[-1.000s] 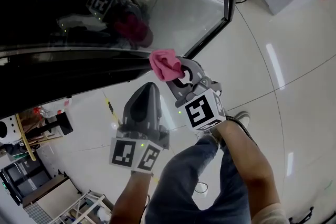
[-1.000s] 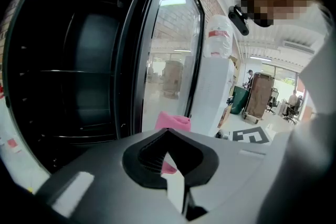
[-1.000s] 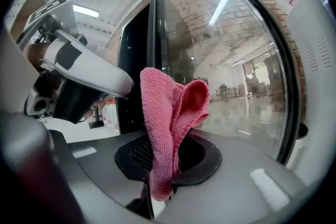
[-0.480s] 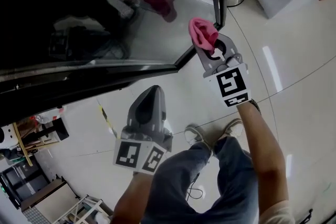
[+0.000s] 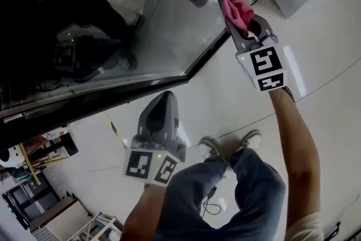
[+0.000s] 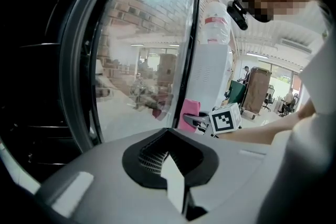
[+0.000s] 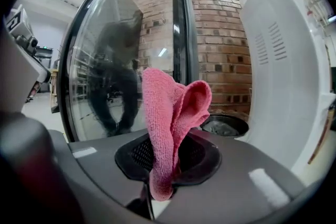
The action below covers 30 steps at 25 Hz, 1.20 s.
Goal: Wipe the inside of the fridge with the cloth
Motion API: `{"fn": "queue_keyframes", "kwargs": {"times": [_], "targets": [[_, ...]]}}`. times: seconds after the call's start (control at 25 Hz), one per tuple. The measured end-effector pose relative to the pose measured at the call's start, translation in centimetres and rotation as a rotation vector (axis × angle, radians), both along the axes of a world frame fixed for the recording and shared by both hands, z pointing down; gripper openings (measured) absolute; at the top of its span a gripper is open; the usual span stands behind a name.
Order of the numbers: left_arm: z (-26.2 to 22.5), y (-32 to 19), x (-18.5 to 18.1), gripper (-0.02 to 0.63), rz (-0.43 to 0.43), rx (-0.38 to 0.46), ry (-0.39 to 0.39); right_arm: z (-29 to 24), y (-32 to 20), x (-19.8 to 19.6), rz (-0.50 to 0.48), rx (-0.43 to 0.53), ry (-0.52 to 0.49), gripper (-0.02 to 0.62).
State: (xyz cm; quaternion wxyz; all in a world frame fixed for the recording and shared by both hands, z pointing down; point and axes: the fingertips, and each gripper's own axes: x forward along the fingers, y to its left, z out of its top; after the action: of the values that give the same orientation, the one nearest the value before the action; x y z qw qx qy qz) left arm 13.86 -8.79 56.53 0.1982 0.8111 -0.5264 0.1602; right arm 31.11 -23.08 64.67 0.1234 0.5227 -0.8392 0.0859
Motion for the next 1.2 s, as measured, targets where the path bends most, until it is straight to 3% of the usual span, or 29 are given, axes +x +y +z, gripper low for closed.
{"fn": "queue_keyframes", "kwargs": {"times": [0.2, 0.4, 0.56, 0.68, 0.92, 1.2], "targets": [[-0.1, -0.2, -0.4, -0.015, -0.011, -0.009, 0.003, -1.2, 2.3, -2.8, -0.029, 0.014, -0.046, 0.064], [1.8, -0.5, -1.4, -0.015, -0.046, -0.015, -0.017, -0.3, 7.4, -10.5, -0.167, 0.02, -0.059, 0.064], [3.4, -0.1, -2.5, -0.015, -0.053, -0.02, -0.029, 2.5, 11.4, -17.5, -0.23, 0.002, -0.119, 0.064], [4.4, 0.4, -3.8, -0.015, -0.064, -0.025, -0.037, 5.3, 13.2, -20.4, -0.248, -0.036, -0.137, 0.064], [8.2, 1.5, -3.6, -0.015, -0.042, -0.041, -0.042, 9.7, 13.9, -22.4, -0.251, -0.053, -0.134, 0.064], [11.7, 0.8, -1.2, -0.015, -0.008, -0.025, -0.04, 15.4, 11.3, -18.1, -0.197, -0.041, -0.068, 0.064]]}}
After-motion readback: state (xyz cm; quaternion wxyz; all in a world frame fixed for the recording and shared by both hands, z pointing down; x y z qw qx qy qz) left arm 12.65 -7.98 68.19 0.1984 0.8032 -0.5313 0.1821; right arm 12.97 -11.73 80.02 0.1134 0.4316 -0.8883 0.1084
